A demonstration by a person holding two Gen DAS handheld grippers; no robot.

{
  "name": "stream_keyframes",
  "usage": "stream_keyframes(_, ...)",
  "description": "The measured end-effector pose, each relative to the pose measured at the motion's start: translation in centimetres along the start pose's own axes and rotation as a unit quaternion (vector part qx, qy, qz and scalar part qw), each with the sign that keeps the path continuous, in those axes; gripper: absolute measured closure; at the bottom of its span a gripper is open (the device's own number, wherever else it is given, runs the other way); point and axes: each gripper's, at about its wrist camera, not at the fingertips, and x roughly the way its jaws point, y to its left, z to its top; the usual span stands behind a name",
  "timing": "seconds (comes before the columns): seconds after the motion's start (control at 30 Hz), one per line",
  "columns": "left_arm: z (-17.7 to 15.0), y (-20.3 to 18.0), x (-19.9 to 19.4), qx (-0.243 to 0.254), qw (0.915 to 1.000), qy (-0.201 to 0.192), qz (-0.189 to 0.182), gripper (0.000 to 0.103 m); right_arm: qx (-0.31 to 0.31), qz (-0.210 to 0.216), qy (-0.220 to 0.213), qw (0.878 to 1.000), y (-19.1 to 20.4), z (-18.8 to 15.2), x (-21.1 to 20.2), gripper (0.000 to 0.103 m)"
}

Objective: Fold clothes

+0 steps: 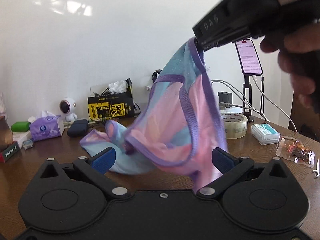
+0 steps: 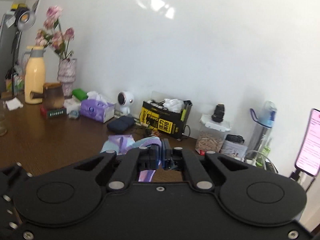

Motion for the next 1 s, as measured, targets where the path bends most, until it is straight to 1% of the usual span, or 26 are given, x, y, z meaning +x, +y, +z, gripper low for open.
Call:
stream_keyframes(0.03,0.1,-0.4,-0.1,-0.010,1.0000,0.002,-0.001,0.000,0.016,-0.003,0.006,1.000,-0.2,-0.1,-0.8,0.099)
stream_keyframes(0.1,0.1,-0.8,-0.9,-0.049,0.9986,0.007,-0.017,0.000,0.019,-0.004,0.019,1.000,-0.1,-0.6,-1.7,0.099)
stream_keyframes(0.2,0.2,-0.1,-4.2,-0.077,0.9950,-0.020,-0.061,0.000,0.005,0.010,0.024,1.000,0.5,-0.1,-2.7,0.099)
stream_keyframes(0.3,0.7,1.0,-7.8,-0.087,0.9899,-0.048,-0.101,0.000,-0.012,0.036,0.013,0.999,1.0,2.5,-2.8,0.099)
stream_keyframes(0.37,1.5,1.0,-9.3,-0.095,0.9874,-0.065,-0.108,0.000,-0.032,0.041,0.001,0.999,2.0,5.1,-2.5,0.099)
stream_keyframes(0.43,2.2,0.2,-9.9,-0.095,0.9869,-0.077,-0.104,0.000,-0.035,0.056,-0.002,0.998,2.7,7.2,-2.3,0.099)
stream_keyframes(0.47,2.5,-0.4,-9.8,-0.085,0.9887,-0.081,-0.093,0.000,-0.041,0.061,-0.006,0.997,3.1,8.1,-2.4,0.099)
stream_keyframes(0.5,2.6,-1.0,-9.4,-0.069,0.9915,-0.085,-0.070,0.000,-0.054,0.058,-0.015,0.997,3.6,9.0,-2.7,0.099)
stream_keyframes(0.53,2.6,-1.4,-9.0,-0.055,0.9940,-0.087,-0.038,0.000,-0.068,0.054,-0.024,0.996,4.2,9.9,-2.9,0.099)
stream_keyframes(0.57,2.3,-1.7,-8.3,-0.036,0.9949,-0.093,0.015,0.000,-0.073,0.051,-0.028,0.996,4.3,10.4,-3.0,0.099)
stream_keyframes(0.6,1.8,-1.7,-7.5,-0.018,0.9933,-0.101,0.055,0.000,-0.075,0.050,-0.029,0.995,4.3,10.9,-3.1,0.099)
stream_keyframes(0.63,1.3,-1.4,-6.5,0.001,0.9915,-0.100,0.083,0.000,-0.072,0.053,-0.027,0.996,4.1,11.3,-3.3,0.099)
stream_keyframes(0.7,0.6,-0.3,-4.8,0.028,0.9901,-0.092,0.103,0.000,-0.056,0.065,-0.025,0.996,3.4,11.9,-3.8,0.099)
stream_keyframes(0.73,0.2,0.4,-4.1,0.039,0.9894,-0.091,0.106,0.000,-0.053,0.066,-0.026,0.996,3.2,12.0,-4.0,0.099)
stream_keyframes(0.77,-0.2,1.4,-4.1,0.043,0.9904,-0.099,0.087,0.000,-0.052,0.065,-0.028,0.996,2.9,12.2,-4.3,0.099)
stream_keyframes(0.87,-0.6,3.3,-5.2,0.032,0.9913,-0.125,0.025,0.000,-0.057,0.067,-0.029,0.996,2.7,12.8,-4.6,0.099)
stream_keyframes(0.9,-0.7,3.4,-5.5,0.036,0.9907,-0.130,0.015,0.000,-0.059,0.069,-0.029,0.995,2.7,13.0,-4.7,0.099)
stream_keyframes(1.0,-0.5,2.7,-5.3,0.075,0.9875,-0.136,0.027,0.000,-0.070,0.069,-0.040,0.994,3.1,14.3,-5.2,0.099)
